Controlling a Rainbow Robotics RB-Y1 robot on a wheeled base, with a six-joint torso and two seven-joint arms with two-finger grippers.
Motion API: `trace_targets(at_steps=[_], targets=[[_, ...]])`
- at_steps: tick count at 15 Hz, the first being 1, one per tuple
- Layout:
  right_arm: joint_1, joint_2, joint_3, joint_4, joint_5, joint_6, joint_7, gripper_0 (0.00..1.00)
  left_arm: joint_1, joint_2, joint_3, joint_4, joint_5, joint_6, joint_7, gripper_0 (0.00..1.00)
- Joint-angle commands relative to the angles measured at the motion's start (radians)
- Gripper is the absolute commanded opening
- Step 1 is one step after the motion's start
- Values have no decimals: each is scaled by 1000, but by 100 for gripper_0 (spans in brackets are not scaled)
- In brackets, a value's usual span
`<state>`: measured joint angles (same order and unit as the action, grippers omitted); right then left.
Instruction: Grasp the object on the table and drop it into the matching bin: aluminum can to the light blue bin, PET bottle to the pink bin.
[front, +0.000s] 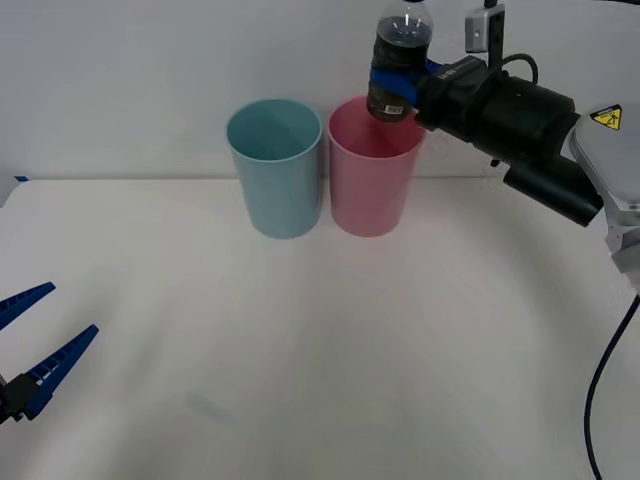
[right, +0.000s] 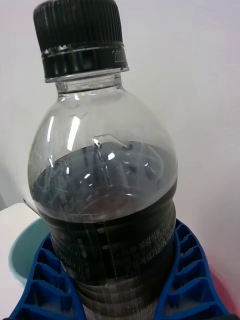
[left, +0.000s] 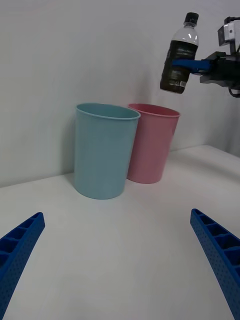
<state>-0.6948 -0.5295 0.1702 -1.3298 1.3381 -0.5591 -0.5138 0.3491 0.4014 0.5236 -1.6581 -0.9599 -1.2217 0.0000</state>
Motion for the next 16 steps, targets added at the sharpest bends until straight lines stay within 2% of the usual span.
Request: trace_targets(at_steps=[1,4,6,7,8,9,10,14,16], targets=[[-69,31,0,115,36,-21,11,0,0,0,0,0,0,0,0,100],[-132,59,0,213,52,-31,23,0,0,0,0,0,0,0,0,100],[-140,65,0,228,58,-31,23,0,0,0,0,0,0,0,0,100],[-140,65,0,227,59,-31,23,2,0,0,0,0,0,0,0,100],[-140,65,0,228,59,-31,23,10,0,0,0,0,0,0,0,100],[-140,65,0,228,59,-31,23,50,0,0,0,0,0,0,0,100],[-140,65,0,227,59,-31,23,100,0,0,0,0,0,0,0,100],[-138,63,0,227,49,-31,31,100,0,0,0,0,0,0,0,100],[-126,62,0,213,15,-42,38,100,0,0,0,0,0,0,0,100]])
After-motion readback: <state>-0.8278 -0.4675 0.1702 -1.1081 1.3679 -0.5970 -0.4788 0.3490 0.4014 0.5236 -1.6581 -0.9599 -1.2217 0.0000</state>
